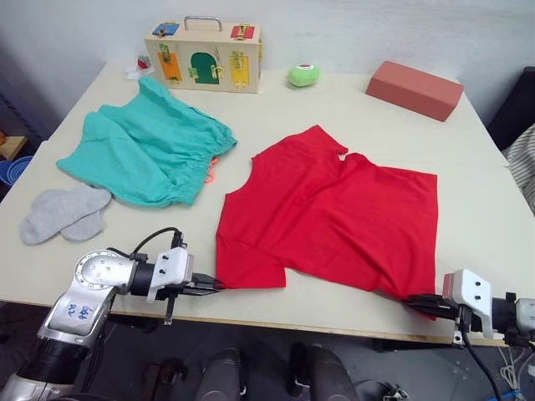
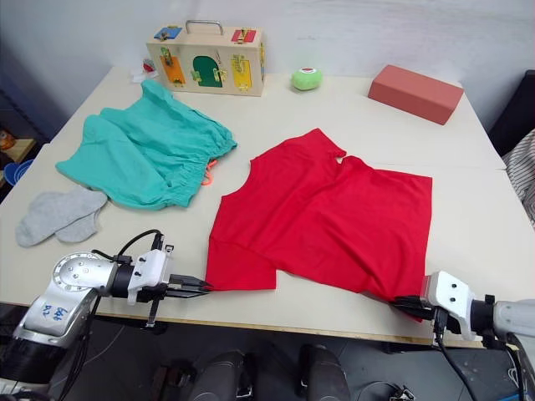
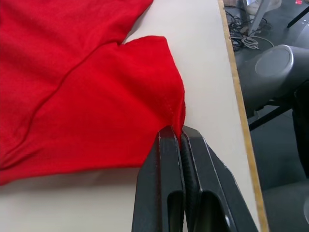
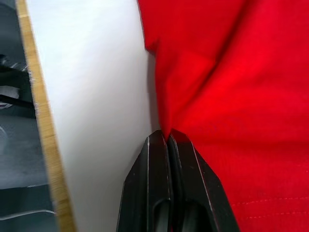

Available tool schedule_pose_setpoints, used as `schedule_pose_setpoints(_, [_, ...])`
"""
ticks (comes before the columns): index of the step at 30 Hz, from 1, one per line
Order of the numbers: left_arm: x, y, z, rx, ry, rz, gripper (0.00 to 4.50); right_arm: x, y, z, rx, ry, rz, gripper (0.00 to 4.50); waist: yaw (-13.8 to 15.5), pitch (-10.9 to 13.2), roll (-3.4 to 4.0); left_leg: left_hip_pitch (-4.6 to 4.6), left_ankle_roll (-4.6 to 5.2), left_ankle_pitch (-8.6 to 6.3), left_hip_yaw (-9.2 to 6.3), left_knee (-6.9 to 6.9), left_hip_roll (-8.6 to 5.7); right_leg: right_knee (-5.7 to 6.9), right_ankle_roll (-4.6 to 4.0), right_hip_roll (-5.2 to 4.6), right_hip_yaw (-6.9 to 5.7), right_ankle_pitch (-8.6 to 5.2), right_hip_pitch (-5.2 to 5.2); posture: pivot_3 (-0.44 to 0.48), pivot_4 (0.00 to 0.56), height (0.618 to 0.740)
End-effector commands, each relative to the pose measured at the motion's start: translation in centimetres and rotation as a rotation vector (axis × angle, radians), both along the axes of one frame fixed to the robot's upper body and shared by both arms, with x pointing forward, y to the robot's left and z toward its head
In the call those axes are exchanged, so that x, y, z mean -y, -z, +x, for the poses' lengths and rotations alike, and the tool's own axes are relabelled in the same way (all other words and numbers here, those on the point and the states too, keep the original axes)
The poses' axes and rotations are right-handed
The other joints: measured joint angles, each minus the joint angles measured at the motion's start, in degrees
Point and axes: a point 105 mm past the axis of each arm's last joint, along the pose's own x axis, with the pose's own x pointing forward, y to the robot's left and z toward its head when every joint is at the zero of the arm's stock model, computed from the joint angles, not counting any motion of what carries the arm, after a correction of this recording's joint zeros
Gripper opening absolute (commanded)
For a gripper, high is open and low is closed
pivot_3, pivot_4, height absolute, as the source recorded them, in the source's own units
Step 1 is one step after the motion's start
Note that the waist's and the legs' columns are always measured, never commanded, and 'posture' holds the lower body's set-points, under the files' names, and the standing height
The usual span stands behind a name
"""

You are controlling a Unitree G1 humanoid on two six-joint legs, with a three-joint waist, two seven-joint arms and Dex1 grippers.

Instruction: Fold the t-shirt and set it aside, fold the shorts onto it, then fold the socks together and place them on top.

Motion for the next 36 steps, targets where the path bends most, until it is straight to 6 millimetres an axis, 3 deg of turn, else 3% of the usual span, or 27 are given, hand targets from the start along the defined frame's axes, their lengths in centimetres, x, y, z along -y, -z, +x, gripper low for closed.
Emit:
schedule_pose_setpoints(1, [-0.3, -1.1, -0.2, 0.04, -0.034, -0.014, 0.04, -0.6, -0.6, -0.6, 0.029, 0.009, 0.014, 0.0, 0.01, 0.0, 0.0, 0.0, 0.0, -0.01, 0.0, 0.0, 0.0, -0.01, 0.0, 0.0, 0.01, 0.0, 0.0, 0.0, 0.15, 0.74])
schedule_pose_setpoints(7, [-0.3, -1.5, -0.2, 0.056, -0.113, -0.061, 0.04, 0.4, -0.3, -2.4, 0.002, 0.145, 0.011, 0.0, 0.14, 0.0, 0.01, 0.0, -0.07, -0.09, 0.0, -0.01, 0.02, -0.03, -0.01, 0.0, 0.04, -0.01, 0.0, 0.0, 0.15, 0.74])
schedule_pose_setpoints(13, [0.0, -1.2, -0.9, 0.034, -0.079, -0.034, 0.04, -0.6, 0.2, -5.0, -0.068, 0.134, 0.038, 0.0, 0.11, 0.0, 0.02, -0.01, -0.22, -0.24, -0.01, -0.04, 0.03, -0.08, -0.02, 0.01, 0.04, -0.05, -0.01, 0.0, 0.15, 0.74])
schedule_pose_setpoints(20, [-0.4, -2.1, -1.5, -0.041, -0.006, 0.023, 0.04, 0.4, 0.7, -6.3, -0.076, 0.155, 0.008, 0.0, 0.06, 0.0, 0.03, 0.0, -0.28, -0.34, 0.0, -0.05, 0.06, -0.14, -0.06, 0.05, 0.03, -0.09, -0.02, 0.0, 0.15, 0.74])
schedule_pose_setpoints(29, [0.1, -6.5, 2.7, -0.051, 0.011, -0.038, 0.04, 0.9, -1.1, -6.6, -0.116, 0.22, 0.166, 0.0, 0.26, 0.02, 0.06, -0.02, 0.03, -0.15, 0.01, -0.03, 0.05, -0.08, -0.04, 0.11, 0.03, -0.1, -0.02, 0.0, 0.15, 0.74])
schedule_pose_setpoints(36, [1.8, -8.9, 7.4, -0.024, 0.02, -0.078, 0.04, 2.2, -3.3, -4.7, -0.127, 0.287, 0.231, 0.0, 0.05, 0.04, 0.03, -0.01, 0.08, -0.12, 0.08, 0.02, -0.02, -0.02, 0.02, 0.13, 0.08, -0.06, -0.02, 0.0, 0.15, 0.74])
